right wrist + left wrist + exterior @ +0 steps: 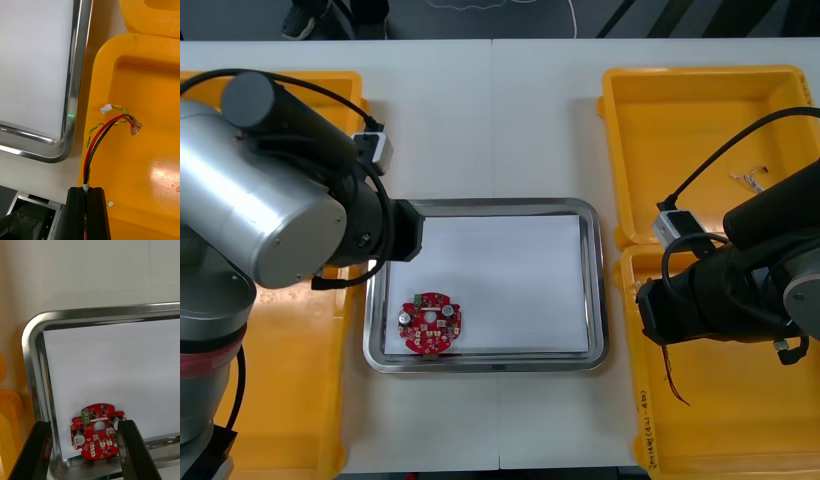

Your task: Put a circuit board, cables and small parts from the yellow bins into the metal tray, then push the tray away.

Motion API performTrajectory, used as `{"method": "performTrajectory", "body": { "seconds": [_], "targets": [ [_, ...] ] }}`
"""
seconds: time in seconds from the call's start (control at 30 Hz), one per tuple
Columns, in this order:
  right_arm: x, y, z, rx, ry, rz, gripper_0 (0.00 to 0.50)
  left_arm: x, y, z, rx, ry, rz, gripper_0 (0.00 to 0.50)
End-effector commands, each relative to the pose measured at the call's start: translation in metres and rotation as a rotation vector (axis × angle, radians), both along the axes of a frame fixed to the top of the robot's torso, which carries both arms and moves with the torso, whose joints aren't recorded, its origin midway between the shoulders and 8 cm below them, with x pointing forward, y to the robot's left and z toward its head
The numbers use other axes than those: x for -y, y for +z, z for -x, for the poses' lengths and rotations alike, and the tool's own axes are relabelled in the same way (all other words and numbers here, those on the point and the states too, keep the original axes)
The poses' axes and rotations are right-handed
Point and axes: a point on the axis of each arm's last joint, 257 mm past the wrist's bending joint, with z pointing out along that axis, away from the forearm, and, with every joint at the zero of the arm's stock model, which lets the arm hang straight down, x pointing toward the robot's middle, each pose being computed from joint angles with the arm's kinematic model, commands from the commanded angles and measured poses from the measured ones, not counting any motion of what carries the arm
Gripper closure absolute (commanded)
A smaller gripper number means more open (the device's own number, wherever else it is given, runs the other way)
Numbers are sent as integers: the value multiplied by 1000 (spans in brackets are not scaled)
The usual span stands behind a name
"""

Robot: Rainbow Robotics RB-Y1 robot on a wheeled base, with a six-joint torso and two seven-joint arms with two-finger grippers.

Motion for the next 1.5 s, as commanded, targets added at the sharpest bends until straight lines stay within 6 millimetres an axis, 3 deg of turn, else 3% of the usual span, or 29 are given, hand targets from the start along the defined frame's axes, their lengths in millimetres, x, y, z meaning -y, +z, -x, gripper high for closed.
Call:
{"method": "performTrajectory", "body": {
  "seconds": [0.03,0.37,0.87,1.1,1.5],
  "targets": [
    [-23,11,-3,41,94,6,500,-6,50,-13,112,-72,-32,0],
    [-46,13,-10,49,181,25,500,-32,72,-17,120,-47,-11,0],
    [-87,11,-42,144,473,176,500,-95,109,-32,96,42,14,0],
    [-104,5,-50,193,616,254,500,-129,108,-38,53,111,15,0],
    [-158,-12,-50,279,782,272,500,-199,104,-39,-54,218,-15,0]
  ]
}}
